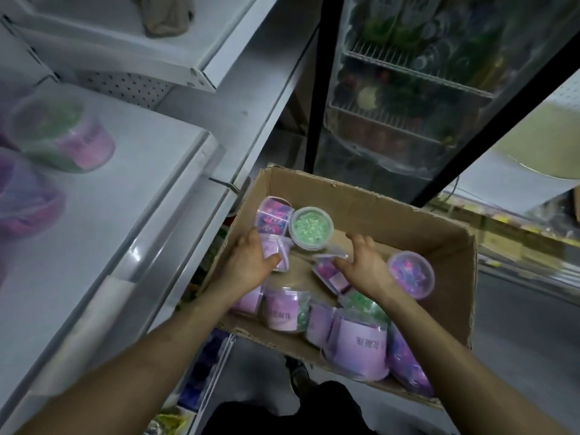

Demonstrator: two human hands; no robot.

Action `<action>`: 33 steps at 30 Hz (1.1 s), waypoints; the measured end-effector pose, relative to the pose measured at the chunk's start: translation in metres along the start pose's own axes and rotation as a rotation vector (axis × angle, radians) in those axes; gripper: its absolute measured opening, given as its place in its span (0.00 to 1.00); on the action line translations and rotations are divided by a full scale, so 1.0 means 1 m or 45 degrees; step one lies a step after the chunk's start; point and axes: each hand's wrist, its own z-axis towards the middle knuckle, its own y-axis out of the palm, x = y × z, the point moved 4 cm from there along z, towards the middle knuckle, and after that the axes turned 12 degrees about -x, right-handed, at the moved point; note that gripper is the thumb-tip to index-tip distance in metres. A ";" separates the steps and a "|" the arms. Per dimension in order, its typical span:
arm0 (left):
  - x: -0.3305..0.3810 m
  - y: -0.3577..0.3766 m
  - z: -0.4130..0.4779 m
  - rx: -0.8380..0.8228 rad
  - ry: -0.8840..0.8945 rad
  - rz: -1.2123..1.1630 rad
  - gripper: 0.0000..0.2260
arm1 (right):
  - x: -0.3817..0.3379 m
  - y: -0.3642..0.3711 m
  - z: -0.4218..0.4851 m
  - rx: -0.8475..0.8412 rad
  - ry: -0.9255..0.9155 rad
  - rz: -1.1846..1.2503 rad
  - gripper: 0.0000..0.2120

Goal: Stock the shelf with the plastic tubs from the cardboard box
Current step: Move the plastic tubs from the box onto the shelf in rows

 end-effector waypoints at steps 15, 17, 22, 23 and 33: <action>0.005 0.023 0.050 0.127 -0.396 -0.156 0.41 | -0.023 0.015 0.089 -0.121 -0.143 -0.143 0.61; 0.005 0.024 0.050 0.164 -0.396 -0.126 0.42 | -0.024 0.018 0.093 -0.112 -0.157 -0.132 0.63; 0.003 0.026 0.045 0.259 -0.391 -0.075 0.44 | -0.027 0.024 0.098 -0.110 -0.165 -0.061 0.66; 0.002 0.026 0.045 0.267 -0.387 -0.079 0.43 | -0.026 0.023 0.099 -0.120 -0.159 -0.014 0.65; 0.000 0.013 0.018 0.296 -0.253 -0.230 0.40 | -0.034 0.022 0.103 -0.017 -0.087 0.005 0.56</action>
